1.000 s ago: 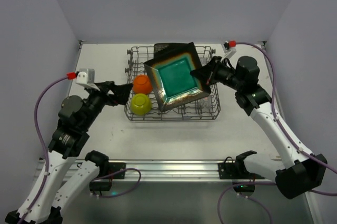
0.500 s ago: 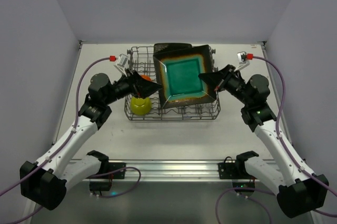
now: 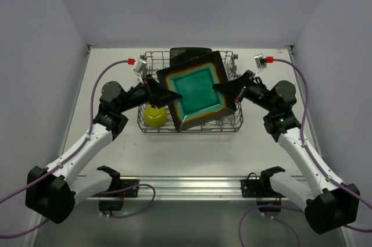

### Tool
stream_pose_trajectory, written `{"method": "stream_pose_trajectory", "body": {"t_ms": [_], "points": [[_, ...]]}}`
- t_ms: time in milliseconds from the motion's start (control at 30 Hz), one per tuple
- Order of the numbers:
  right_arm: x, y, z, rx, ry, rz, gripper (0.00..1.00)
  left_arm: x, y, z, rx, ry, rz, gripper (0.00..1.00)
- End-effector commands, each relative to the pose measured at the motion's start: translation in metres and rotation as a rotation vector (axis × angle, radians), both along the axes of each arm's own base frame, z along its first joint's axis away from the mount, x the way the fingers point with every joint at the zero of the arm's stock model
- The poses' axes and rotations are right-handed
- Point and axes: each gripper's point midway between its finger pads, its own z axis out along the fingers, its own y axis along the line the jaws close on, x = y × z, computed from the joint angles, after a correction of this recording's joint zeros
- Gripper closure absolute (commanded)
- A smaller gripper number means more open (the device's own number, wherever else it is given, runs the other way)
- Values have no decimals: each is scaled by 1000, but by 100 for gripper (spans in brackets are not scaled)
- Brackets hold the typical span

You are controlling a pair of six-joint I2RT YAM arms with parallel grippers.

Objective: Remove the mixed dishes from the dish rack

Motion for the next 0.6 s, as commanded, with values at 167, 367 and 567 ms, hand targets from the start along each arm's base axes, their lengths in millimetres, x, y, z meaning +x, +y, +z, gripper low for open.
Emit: {"method": "stream_pose_trajectory", "body": {"t_ms": [167, 367, 567], "points": [[-19, -3, 62, 125, -215, 46, 100, -8, 0, 12, -40, -76, -18, 82], [-15, -2, 56, 131, -205, 42, 100, -2, 3, 10, -84, -11, 24, 100], [-9, -3, 52, 141, -175, 29, 96, 15, 14, 7, -125, 115, 170, 100]]}}
